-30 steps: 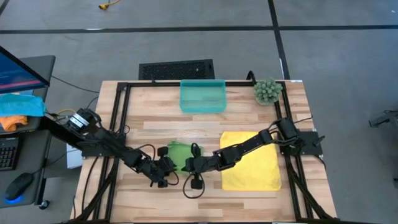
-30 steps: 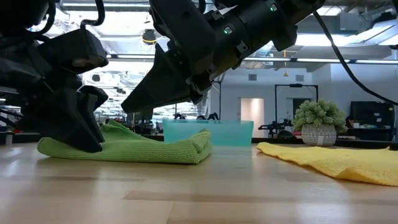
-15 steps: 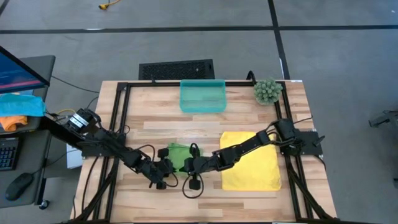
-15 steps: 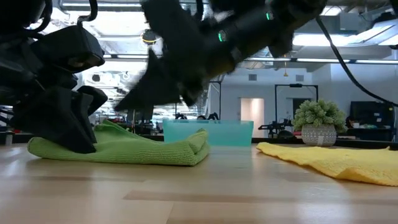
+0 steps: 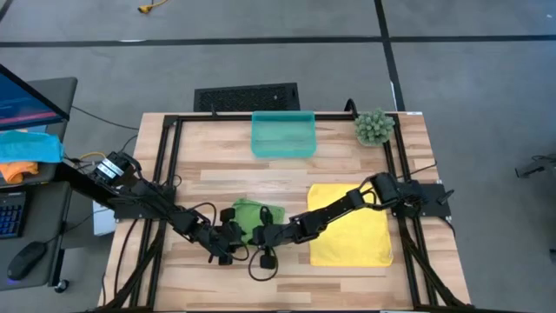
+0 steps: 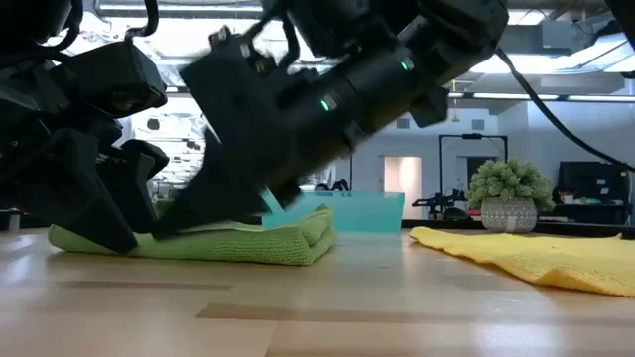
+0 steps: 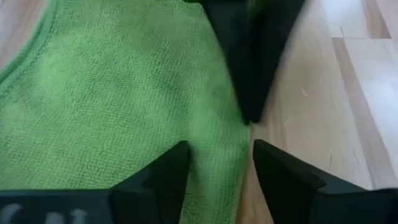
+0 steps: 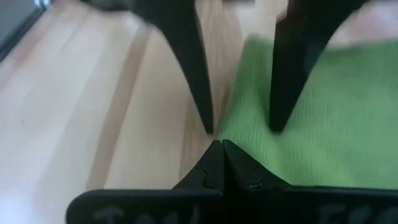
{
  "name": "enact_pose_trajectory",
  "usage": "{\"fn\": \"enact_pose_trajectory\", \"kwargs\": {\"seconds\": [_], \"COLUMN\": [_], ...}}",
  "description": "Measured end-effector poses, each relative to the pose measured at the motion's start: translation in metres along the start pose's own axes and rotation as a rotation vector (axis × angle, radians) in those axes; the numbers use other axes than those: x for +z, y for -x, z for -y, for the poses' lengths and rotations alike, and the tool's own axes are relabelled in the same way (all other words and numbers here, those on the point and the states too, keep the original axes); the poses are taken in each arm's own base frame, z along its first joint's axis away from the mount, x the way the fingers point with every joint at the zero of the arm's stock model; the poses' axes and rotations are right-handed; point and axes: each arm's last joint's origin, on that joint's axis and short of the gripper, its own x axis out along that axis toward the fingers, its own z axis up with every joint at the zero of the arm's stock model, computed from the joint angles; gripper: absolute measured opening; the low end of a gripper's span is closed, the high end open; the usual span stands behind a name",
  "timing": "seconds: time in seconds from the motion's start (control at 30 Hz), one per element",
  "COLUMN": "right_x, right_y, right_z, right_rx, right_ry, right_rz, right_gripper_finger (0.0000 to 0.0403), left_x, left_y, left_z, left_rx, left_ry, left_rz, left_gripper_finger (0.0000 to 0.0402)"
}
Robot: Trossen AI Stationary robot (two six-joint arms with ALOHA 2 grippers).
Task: Roll microfiber towels into tight, uniform cylinder then place into a basket
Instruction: Roll the green towel
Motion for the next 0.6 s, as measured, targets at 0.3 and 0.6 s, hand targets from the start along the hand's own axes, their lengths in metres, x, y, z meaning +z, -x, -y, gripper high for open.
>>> {"fn": "enact_pose_trajectory", "kwargs": {"seconds": [0.3, 0.6], "right_x": [-0.006, -0.006], "right_y": [-0.004, -0.004], "right_z": [0.006, 0.007], "right_rx": [0.003, 0.015], "right_ry": [-0.04, -0.05], "right_rz": [-0.045, -0.052], "right_gripper_finger": [0.0009, 0.0014], "left_x": [0.014, 0.021], "left_y": [0.004, 0.007], "left_z": [0.006, 0.007], "left_rx": [-0.04, 0.013], "left_ry": [-0.053, -0.091], "left_rz": [0.009, 0.028], "left_gripper_finger": [0.0185, 0.0185]}}
